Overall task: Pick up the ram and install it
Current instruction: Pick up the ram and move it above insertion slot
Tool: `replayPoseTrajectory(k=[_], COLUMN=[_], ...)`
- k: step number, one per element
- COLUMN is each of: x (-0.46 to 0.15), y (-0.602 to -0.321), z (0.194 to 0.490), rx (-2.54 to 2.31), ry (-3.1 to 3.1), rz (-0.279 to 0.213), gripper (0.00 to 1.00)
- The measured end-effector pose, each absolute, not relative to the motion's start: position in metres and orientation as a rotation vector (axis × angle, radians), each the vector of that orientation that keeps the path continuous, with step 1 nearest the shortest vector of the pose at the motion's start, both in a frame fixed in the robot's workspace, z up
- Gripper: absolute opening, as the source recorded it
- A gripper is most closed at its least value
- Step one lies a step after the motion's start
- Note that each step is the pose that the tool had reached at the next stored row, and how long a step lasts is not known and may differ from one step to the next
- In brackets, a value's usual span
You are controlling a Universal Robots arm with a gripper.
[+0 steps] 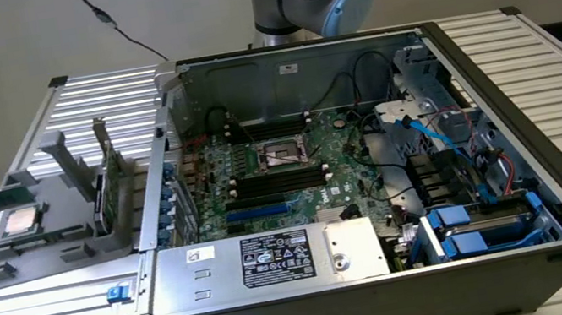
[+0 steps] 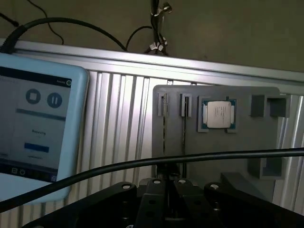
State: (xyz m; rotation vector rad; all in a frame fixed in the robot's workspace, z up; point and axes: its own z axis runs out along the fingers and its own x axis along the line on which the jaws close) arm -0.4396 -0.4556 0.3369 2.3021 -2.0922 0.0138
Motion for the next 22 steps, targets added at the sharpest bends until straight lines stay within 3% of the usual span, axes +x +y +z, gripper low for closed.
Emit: replayPoseTrajectory(k=[22], x=[-0.440], y=[-0.456], z=[0.437], rx=[2.302], ry=[-2.092], rz=[0.014], gripper=[0.11])
